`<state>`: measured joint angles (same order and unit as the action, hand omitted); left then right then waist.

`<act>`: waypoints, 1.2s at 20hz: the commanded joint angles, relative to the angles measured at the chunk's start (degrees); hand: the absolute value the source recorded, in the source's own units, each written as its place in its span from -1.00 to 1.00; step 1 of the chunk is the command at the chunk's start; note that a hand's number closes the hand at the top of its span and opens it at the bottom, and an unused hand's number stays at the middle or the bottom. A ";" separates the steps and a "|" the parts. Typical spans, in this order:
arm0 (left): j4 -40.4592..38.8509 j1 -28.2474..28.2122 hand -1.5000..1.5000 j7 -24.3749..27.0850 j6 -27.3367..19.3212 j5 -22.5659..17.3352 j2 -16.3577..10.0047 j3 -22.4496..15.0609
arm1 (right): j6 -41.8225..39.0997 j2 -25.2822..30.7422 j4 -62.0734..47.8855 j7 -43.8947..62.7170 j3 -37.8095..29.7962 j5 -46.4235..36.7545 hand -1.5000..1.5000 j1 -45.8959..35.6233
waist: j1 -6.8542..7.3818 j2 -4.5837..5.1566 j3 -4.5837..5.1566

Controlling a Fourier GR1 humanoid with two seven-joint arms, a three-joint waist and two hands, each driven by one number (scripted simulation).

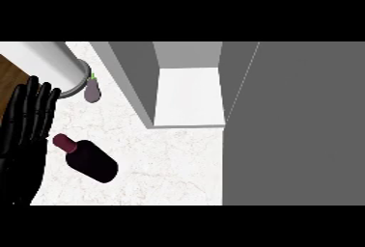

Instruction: Pick up the wine, place it into the cabinet and close the cabinet

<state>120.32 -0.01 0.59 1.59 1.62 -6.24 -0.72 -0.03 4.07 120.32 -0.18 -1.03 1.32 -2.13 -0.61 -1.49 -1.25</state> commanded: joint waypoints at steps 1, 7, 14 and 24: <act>-1.98 -0.66 -1.00 4.09 6.14 -4.90 -2.08 -0.13 | 0.68 -1.37 2.94 -0.51 2.08 -1.57 -1.00 2.78 | 0.28 1.41 1.29; -3.35 -3.65 -1.00 -1.08 25.11 -29.79 -3.68 -10.99 | -6.01 0.22 2.38 3.61 7.47 3.34 -1.00 4.65 | -1.46 2.04 1.59; 0.04 -8.12 -1.00 -9.99 34.05 -57.82 -17.96 -3.91 | -6.47 1.66 13.31 12.94 10.15 6.09 -1.00 8.97 | 0.08 1.30 1.33; 8.39 -14.93 -1.00 -16.84 34.02 -81.40 -30.14 9.40 | -2.04 2.16 22.80 26.73 10.33 6.77 -1.00 5.70 | 0.98 1.37 1.28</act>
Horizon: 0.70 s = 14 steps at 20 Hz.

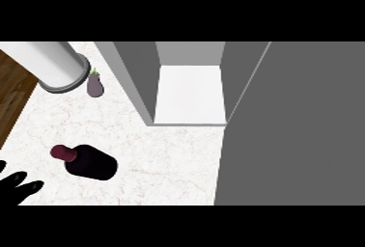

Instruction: Pick up the wine, place it into the cabinet and close the cabinet

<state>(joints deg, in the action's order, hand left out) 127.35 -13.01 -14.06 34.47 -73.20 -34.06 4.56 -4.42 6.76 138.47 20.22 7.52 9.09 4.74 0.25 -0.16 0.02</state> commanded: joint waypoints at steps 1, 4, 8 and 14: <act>1.81 -1.17 -1.00 -3.35 -0.71 -13.00 -7.06 7.68 | 0.90 0.27 6.91 4.38 0.31 0.69 -1.00 1.63 | -0.04 -0.04 -0.02; 6.99 -2.00 -1.00 -5.08 -5.23 -12.29 -4.87 7.95 | 1.61 1.70 5.76 8.89 -3.56 3.63 -1.00 -4.51 | 0.08 0.02 -0.03; 6.62 -5.43 -1.00 -8.17 -2.40 -15.96 -3.19 12.47 | 4.01 -2.09 3.31 7.29 3.30 -4.29 -1.00 -4.59 | 0.26 0.02 0.00; 9.46 -6.74 -1.00 -11.42 -6.28 -16.67 -0.67 15.81 | 1.50 -0.49 5.72 7.55 0.00 0.67 -1.00 -1.80 | 0.06 0.00 -0.04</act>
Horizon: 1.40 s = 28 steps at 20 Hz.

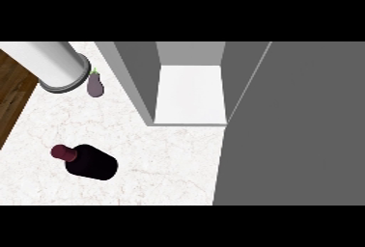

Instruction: Pick up the wine, place it into the cabinet and close the cabinet

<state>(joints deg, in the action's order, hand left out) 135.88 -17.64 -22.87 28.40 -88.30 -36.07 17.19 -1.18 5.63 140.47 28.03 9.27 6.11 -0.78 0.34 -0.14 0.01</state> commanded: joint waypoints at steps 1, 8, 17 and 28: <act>-2.44 2.79 -1.00 -2.40 -1.89 0.98 1.44 0.41 | 0.81 0.68 4.16 4.70 -2.25 2.14 -1.00 -3.01 | -0.32 0.10 -0.01; -6.00 1.23 -1.00 -7.26 -2.54 1.70 3.14 1.53 | 0.55 -0.52 4.17 4.31 -1.79 1.94 -1.00 -2.06 | -0.33 0.08 0.00; -18.07 9.06 -1.00 -5.80 3.51 11.17 7.84 3.62 | -0.67 0.90 4.37 6.12 -5.50 5.40 -1.00 -3.59 | -0.43 0.13 -0.01; -38.04 18.57 -1.00 -0.49 10.09 30.25 13.33 2.28 | 0.15 -1.95 6.36 5.35 1.71 -0.97 -1.00 -1.07 | -0.82 0.15 0.01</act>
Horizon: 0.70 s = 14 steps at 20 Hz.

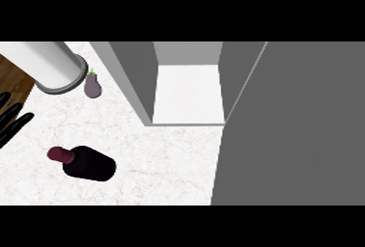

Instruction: Pick up the wine, place it into the cabinet and close the cabinet

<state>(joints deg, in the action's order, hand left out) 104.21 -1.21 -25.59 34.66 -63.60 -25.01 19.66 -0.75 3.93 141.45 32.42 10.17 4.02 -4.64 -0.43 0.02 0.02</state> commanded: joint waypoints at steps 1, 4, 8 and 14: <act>-9.75 4.22 -1.00 3.54 5.06 7.47 2.85 -0.15 | 0.76 -0.26 3.12 2.91 0.20 0.67 -1.00 -1.33 | 0.04 0.03 0.02; -14.21 6.14 -1.00 4.84 6.82 11.78 2.85 0.09 | -0.41 -0.37 7.13 1.56 1.90 0.39 -1.00 4.03 | -0.25 -0.01 0.00; -18.51 9.46 -1.00 6.27 7.18 17.94 4.16 -1.63 | -1.42 1.28 1.41 2.20 -5.45 5.69 -1.00 -2.95 | 0.09 0.07 -0.01; -28.74 9.69 -1.00 15.53 15.92 28.81 6.70 -0.74 | -1.37 -0.57 4.49 1.43 -0.65 2.17 -1.00 2.26 | 0.00 0.03 0.01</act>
<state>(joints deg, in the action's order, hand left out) 80.88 7.29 -14.77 46.80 -41.88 -20.01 19.14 -2.07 3.67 141.91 32.45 9.44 3.79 -3.58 -0.48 0.05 0.02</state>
